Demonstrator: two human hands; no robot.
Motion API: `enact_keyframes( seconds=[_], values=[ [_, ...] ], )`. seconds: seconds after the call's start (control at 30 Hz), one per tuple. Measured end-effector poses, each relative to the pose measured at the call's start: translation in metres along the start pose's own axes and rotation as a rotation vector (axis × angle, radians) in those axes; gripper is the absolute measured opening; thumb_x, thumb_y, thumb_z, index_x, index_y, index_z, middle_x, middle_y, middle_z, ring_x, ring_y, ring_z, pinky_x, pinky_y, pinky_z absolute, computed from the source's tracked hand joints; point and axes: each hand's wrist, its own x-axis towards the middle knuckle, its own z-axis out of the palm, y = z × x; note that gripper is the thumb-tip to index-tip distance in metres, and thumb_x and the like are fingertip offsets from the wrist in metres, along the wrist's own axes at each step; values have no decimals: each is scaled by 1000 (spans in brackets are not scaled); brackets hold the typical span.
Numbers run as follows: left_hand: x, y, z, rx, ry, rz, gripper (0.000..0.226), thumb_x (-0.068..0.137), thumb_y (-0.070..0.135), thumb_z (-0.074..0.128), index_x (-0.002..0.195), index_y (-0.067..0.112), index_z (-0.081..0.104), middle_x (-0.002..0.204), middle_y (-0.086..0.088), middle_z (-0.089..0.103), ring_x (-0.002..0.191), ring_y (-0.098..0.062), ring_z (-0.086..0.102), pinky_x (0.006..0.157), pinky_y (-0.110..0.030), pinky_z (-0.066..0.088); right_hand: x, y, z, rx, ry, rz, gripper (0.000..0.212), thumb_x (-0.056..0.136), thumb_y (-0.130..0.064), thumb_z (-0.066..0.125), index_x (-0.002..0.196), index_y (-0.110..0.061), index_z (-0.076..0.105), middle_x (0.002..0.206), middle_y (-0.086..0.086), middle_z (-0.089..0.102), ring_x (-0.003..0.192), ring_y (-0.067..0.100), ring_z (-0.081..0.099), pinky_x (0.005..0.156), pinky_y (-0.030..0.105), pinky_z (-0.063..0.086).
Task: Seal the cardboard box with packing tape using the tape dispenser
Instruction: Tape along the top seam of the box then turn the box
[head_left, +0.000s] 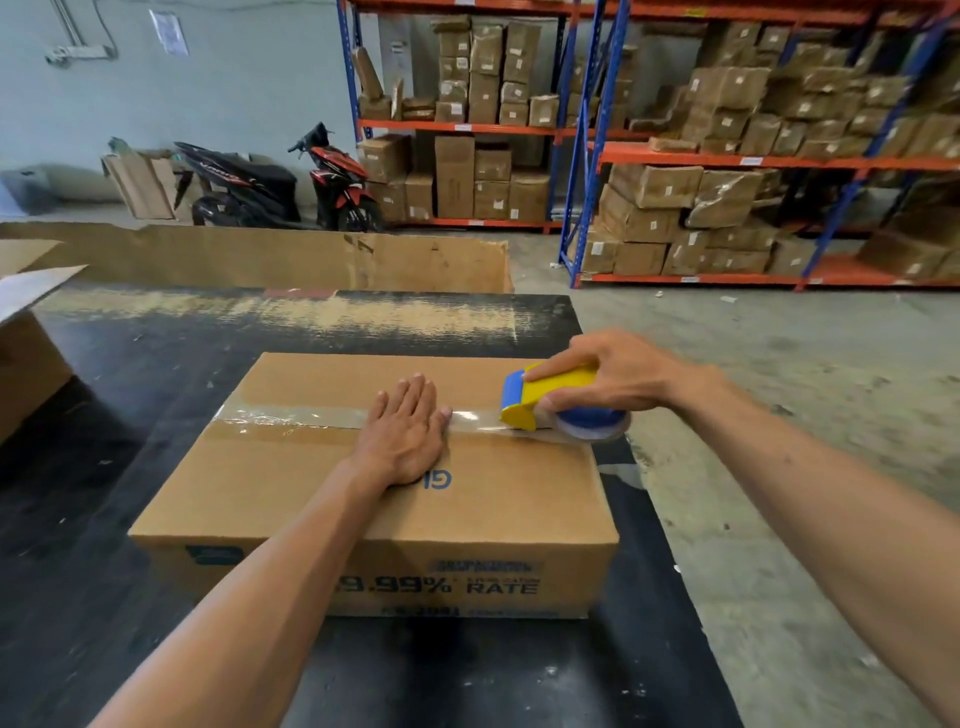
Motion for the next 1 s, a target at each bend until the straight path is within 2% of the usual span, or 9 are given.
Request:
enact_keyframes(
  seconds=[0.13,0.23,0.37,0.47,0.57,0.67,0.87,1.0],
  values=[
    [-2,1,-1,6,-11,12,63,104,47,6,157,14,-3,165,-2,-10,151,-17,-11,121,-39,-8,-39,35,-2,81,37,108,50,70,-80,58,118,-66,57,106,-10,57,98,15,52,86,37,43],
    [-2,3,-2,6,-21,13,63,104,47,7,157,14,-3,165,-3,-10,151,-17,-10,121,-40,-8,-42,41,15,68,37,78,44,70,-83,54,113,-74,52,94,-7,55,87,15,52,80,37,43],
    [-3,9,-8,29,-16,-10,63,104,45,11,157,12,2,165,-8,-4,152,-23,-5,121,-47,-3,-46,54,22,173,58,91,55,71,-77,61,124,-65,54,94,-5,54,86,11,52,78,35,44],
    [-1,31,-14,46,23,-7,64,103,46,12,157,12,6,164,-16,-2,151,-29,-3,120,-52,-6,-47,57,23,119,15,53,56,78,-70,63,132,-61,49,94,-9,53,85,7,51,74,27,40],
    [8,71,-13,-38,25,48,64,104,48,10,157,13,6,165,-12,-2,152,-26,-5,120,-50,-9,-46,61,23,100,9,37,54,83,-64,62,135,-59,46,93,-13,52,86,5,49,71,23,34],
    [11,95,0,-70,-7,82,61,104,47,9,158,18,4,166,-5,-4,152,-22,-6,120,-51,-7,-44,64,23,97,8,19,56,80,-70,58,134,-62,44,97,-8,55,89,6,50,74,24,37],
    [13,91,11,11,4,94,59,103,47,7,158,23,7,166,-1,-4,152,-22,-6,120,-51,-6,-50,69,28,96,40,4,55,80,-67,58,132,-63,43,85,-8,47,78,5,44,68,22,32],
    [15,90,13,18,-4,93,60,103,47,7,158,23,5,166,-1,-6,151,-21,-8,120,-50,-8,-67,88,25,111,41,27,57,79,-67,60,134,-60,46,85,-8,46,77,5,44,68,23,32]
  ],
)
